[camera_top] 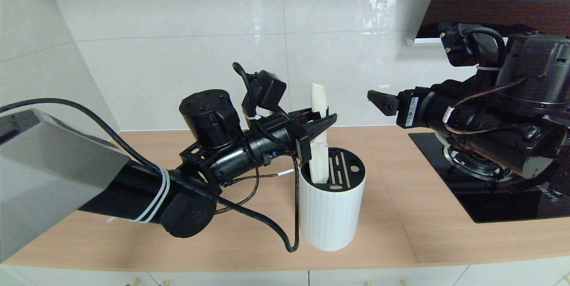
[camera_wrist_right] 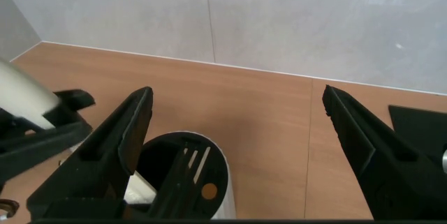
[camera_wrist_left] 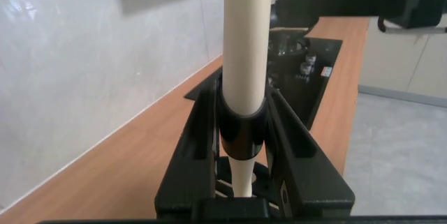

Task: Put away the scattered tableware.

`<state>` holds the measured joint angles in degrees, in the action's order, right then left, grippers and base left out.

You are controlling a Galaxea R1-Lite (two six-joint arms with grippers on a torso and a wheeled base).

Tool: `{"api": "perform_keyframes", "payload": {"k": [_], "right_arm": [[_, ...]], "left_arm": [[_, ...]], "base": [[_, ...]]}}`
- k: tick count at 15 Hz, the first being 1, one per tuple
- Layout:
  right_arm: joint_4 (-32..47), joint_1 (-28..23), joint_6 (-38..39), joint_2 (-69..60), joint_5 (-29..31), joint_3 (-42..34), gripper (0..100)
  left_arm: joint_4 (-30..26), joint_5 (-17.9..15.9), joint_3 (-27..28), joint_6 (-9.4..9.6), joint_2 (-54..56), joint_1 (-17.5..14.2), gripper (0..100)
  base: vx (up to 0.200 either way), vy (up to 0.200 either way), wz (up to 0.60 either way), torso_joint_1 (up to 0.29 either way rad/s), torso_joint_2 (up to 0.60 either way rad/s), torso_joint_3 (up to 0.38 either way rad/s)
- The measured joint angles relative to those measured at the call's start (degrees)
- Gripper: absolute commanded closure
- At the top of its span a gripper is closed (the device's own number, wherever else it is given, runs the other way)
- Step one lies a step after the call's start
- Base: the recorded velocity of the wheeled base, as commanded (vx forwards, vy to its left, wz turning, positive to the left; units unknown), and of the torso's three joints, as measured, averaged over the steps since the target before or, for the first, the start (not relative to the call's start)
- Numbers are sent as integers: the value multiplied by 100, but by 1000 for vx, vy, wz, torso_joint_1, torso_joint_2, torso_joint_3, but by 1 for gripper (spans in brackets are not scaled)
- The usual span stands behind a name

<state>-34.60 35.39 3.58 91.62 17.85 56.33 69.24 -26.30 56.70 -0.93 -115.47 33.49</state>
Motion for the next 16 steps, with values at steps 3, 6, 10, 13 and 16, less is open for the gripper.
{"api": "perform_keyframes", "payload": {"k": [3, 6, 10, 13, 16], "right_arm": [[0, 0, 0, 5, 0, 0, 0], [0, 0, 2, 5, 0, 0, 0], [0, 0, 0, 11, -1, 0, 0], [0, 0, 0, 11, 0, 0, 0], [0, 0, 0, 11, 0, 0, 0]], "left_arm": [[-5, 2, 2, -2, -90, 0, 100], [-5, 2, 13, 0, -193, -2, 100], [6, 2, 18, -2, -380, -6, 100], [24, 0, 18, 4, -528, -11, 100], [68, 2, 18, 6, -658, -9, 100]], "base": [[0, 0, 0, 0, 0, 0], [0, 0, 0, 0, 0, 0], [0, 0, 0, 0, 0, 0], [0, 0, 0, 0, 0, 0], [0, 0, 0, 0, 0, 0]]}}
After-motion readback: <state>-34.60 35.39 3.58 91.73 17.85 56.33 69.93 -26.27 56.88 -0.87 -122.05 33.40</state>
